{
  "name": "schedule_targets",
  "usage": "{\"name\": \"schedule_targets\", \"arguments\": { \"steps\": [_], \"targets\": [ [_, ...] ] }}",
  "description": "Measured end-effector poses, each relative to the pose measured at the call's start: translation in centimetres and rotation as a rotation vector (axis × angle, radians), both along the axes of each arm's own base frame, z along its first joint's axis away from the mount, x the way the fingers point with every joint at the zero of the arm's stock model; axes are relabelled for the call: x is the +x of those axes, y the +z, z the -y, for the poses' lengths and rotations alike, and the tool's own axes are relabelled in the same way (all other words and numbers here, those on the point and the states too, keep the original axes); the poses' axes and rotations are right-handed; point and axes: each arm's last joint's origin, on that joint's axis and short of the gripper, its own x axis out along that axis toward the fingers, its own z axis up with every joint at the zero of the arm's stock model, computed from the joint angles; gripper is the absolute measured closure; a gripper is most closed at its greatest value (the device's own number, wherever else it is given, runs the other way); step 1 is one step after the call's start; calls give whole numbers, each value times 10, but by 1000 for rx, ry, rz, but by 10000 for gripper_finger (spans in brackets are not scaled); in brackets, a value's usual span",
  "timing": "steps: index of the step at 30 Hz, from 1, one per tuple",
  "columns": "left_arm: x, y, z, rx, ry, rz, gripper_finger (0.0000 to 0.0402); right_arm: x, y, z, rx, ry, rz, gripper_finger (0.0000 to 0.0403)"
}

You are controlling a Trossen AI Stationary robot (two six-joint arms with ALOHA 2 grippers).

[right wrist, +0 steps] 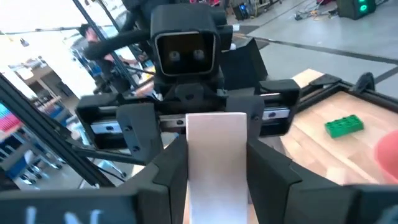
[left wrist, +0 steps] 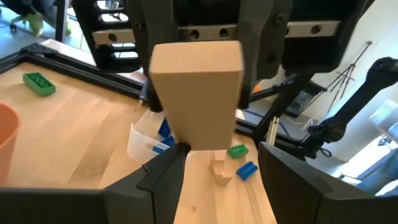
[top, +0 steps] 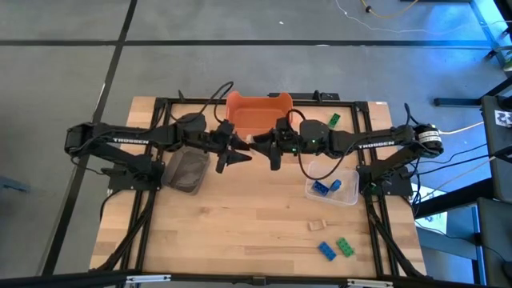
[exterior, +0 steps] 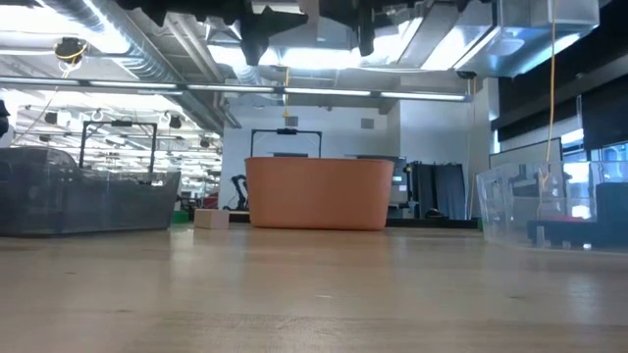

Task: Sort & place blocks by color
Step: Put the top right brown block into the black bin

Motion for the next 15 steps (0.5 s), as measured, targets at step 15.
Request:
{"name": "schedule_targets", "arguments": {
  "steps": [15],
  "targets": [
    [1, 14, 0, 6, 30, 132, 205, 0, 7, -11, 6, -47, 80, 276]
  ]
}}
